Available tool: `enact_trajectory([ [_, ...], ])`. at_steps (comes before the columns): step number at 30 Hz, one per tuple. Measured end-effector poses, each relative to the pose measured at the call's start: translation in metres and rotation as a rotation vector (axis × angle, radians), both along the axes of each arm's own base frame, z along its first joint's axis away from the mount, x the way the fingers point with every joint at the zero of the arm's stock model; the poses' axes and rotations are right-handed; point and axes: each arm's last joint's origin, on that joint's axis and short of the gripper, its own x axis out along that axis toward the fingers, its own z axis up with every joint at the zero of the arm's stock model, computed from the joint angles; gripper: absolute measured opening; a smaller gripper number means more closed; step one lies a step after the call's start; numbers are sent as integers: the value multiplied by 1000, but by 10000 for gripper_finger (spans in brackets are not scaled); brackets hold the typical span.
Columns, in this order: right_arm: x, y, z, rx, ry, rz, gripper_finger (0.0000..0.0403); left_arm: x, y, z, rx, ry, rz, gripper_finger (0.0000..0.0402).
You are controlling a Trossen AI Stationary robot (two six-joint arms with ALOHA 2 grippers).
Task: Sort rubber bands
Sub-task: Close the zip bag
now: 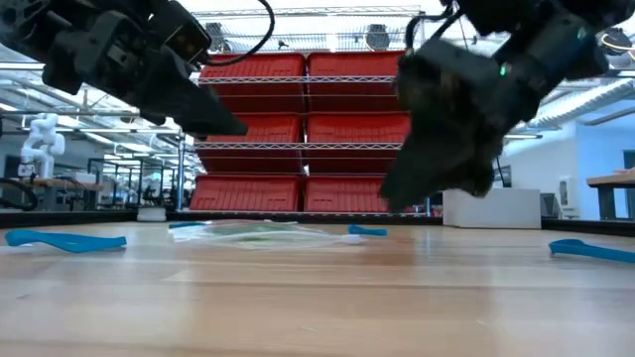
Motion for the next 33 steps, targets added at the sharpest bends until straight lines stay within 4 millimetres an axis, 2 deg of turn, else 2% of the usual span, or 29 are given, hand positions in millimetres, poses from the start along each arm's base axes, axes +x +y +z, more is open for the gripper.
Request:
enact_trajectory([
  [4,13,2,-16,0,48,6,130,-1,2,-3,18,36,25,201],
  [8,31,-2,-26,-30,101,9,71,-4,7,-11,46,125,72,184],
  [14,56,-22,-21,-114,253,-55,11,-9,12,-20,73,223,103,134],
  [17,61,-34,-10,-248,327,-105,3,-13,17,-25,110,293,162,109],
  [19,68,-39,4,-317,321,-125,2,-15,19,-29,120,342,181,95],
  [23,72,-41,29,-376,363,-104,2,-17,20,-39,127,414,185,70],
  [27,73,-38,39,-264,365,-41,2,-16,19,-50,103,476,184,48],
  [30,71,-26,33,-156,385,-15,8,-11,16,-56,47,477,136,34],
  [33,68,-12,30,-124,395,-18,29,-4,9,-61,-49,441,38,22],
])
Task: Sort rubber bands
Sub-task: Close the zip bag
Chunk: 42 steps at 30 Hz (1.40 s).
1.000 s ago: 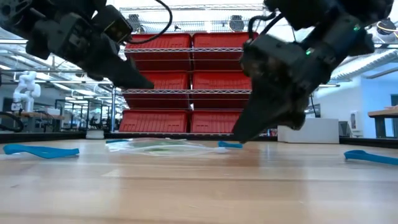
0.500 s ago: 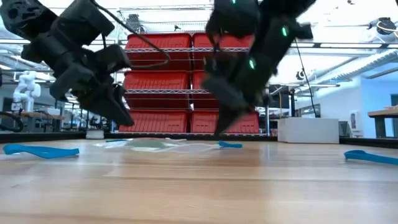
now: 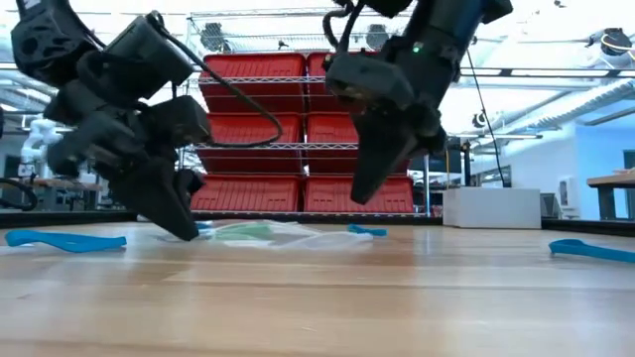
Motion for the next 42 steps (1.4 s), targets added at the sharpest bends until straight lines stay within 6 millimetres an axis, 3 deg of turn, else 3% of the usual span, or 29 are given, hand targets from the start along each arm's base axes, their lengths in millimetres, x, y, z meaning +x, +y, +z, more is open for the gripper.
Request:
enact_trajectory([
  [6,-4,19,0,57,-22,-59,98,17,-19,13,-139,-213,-118,7],
  [12,-10,33,-1,133,4,-82,175,26,-13,24,-26,-284,85,6],
  [16,-19,36,-5,149,83,-132,201,25,-5,22,-5,-255,129,5],
  [21,-29,29,-21,124,128,-137,172,22,-2,17,3,-197,131,5],
  [27,-28,13,-35,92,88,-119,62,23,0,17,5,-205,135,4],
  [31,-9,-7,-28,-65,-46,-93,7,24,6,18,26,-217,145,4],
  [33,3,-18,-20,-93,-133,-62,12,25,10,20,30,-228,158,4],
  [37,10,-30,-11,-43,-118,-25,42,24,18,27,33,-259,185,4],
  [42,7,-24,-10,92,-73,-58,98,17,25,38,40,-314,204,4],
])
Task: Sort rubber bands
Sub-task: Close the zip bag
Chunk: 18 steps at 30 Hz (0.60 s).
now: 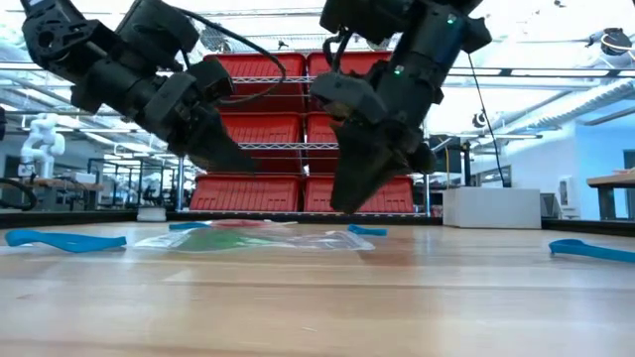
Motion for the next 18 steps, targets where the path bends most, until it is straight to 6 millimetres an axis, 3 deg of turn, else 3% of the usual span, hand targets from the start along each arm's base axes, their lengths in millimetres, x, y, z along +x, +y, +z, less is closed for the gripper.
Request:
enact_trajectory([
  [6,0,10,-11,8,4,-105,172,-10,7,9,-1,-51,33,4],
  [10,5,7,-31,15,28,-146,194,-15,11,11,-3,-65,43,4],
  [14,9,3,-36,0,26,-132,182,-17,14,10,-9,-76,62,4],
  [18,8,5,-28,-92,23,-51,118,-22,19,7,-28,-133,83,4],
])
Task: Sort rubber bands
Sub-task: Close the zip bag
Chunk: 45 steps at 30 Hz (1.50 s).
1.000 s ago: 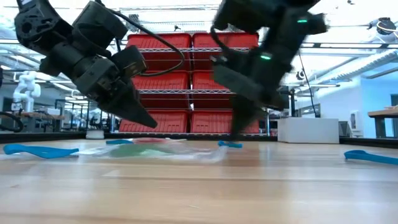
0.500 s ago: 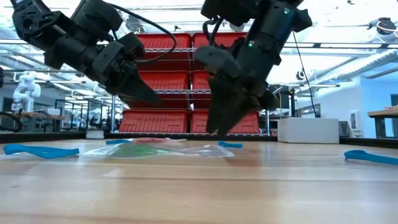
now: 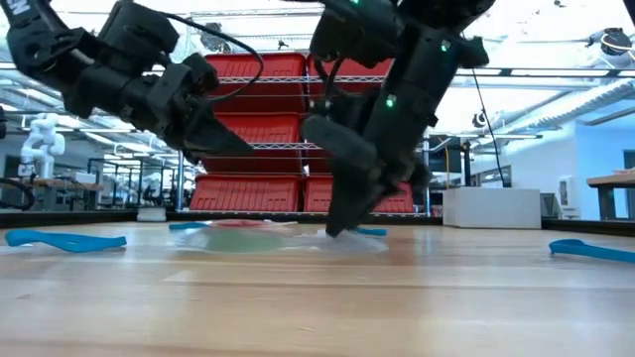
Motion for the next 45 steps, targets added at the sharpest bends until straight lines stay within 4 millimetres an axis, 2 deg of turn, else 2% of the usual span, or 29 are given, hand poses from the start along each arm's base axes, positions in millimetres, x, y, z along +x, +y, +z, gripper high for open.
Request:
enact_trajectory([
  [4,2,0,25,-142,-8,71,29,-10,5,-2,-58,-116,-45,4],
  [6,2,0,36,-227,12,110,9,-15,7,-4,-75,-142,-58,4],
  [13,8,16,72,-384,26,298,9,-18,5,-7,-95,-150,-150,15],
  [17,9,24,88,-465,36,314,2,-18,0,-6,-101,-150,-193,46],
  [20,9,28,94,-441,35,306,2,-17,-3,-6,-99,-151,-209,75],
  [25,12,17,85,-257,31,283,20,-17,-4,-3,-93,-180,-217,118],
  [32,21,-18,56,-164,24,307,111,-17,-4,-3,-91,-184,-217,130],
  [36,25,-41,42,-146,44,332,149,-17,-4,-3,-87,-183,-218,130],
  [42,29,-64,30,-94,57,335,166,-16,-4,-3,-84,-184,-219,130],
  [45,32,-70,21,-39,56,347,166,-17,-4,-3,-84,-181,-219,130],
])
